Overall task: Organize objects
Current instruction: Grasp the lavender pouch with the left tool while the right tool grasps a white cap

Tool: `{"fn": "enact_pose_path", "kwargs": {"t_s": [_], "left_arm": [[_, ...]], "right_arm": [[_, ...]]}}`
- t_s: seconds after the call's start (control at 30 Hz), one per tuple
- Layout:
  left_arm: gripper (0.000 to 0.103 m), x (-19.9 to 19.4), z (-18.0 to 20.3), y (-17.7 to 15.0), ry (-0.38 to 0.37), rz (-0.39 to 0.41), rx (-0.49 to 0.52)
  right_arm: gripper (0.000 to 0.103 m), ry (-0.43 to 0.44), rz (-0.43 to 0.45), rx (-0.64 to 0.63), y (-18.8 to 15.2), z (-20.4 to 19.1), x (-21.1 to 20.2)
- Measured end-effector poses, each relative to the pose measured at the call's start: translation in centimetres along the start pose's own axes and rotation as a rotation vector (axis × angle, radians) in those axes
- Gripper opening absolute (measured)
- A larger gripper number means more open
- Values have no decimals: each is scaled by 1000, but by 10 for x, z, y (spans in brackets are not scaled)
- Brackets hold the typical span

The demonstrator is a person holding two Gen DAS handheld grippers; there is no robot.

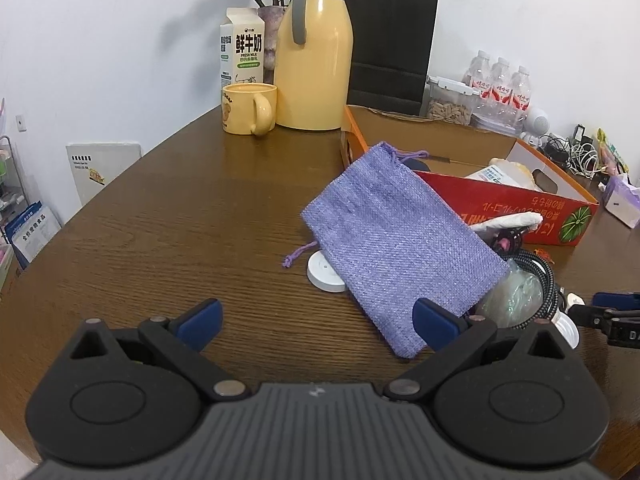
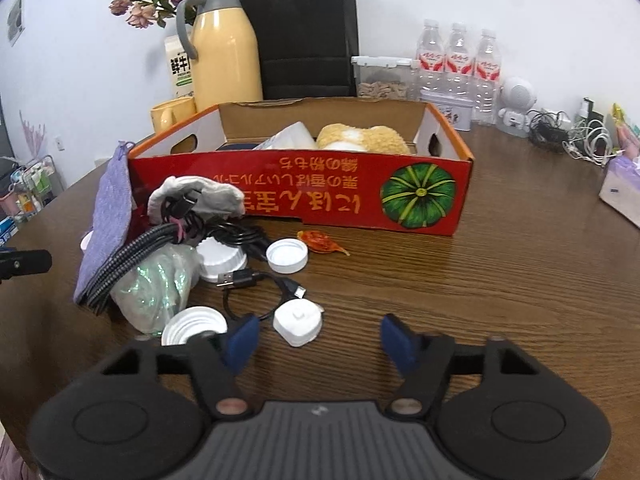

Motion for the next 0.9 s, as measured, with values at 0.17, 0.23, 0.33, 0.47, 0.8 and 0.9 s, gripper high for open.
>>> {"fn": "enact_pose_path", "kwargs": {"t_s": [0.17, 0.23, 0.33, 0.47, 0.8, 0.9], "left_arm": [[103, 3, 2, 1, -5, -5, -3], [103, 4, 2, 1, -8, -5, -6], [103, 6, 2, 1, -10, -5, -7], [103, 7, 3, 2, -10, -7, -5], [103, 15, 19, 17, -30, 14, -21], [103, 18, 29, 26, -33, 48, -21]], "right_arm": [[48, 23, 4, -13, 2, -3, 5], [38, 23, 7, -31, 1, -5, 5], [27, 20, 11, -60, -1, -8, 5], [27, 21, 25, -75, -4, -10, 4], [27, 33, 80, -37, -4, -3, -4], [27, 31, 82, -28, -3, 0, -4]]}}
Point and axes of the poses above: each gripper's, at about its wrist camera, not at the fingertips, and x roughly the way its jaws point, z to its right, y to its top, the point moved 1 cm from there along x, roughly the way its jaws point, and after that the axes turned 15 degrees about x, right-handed, at the moved point
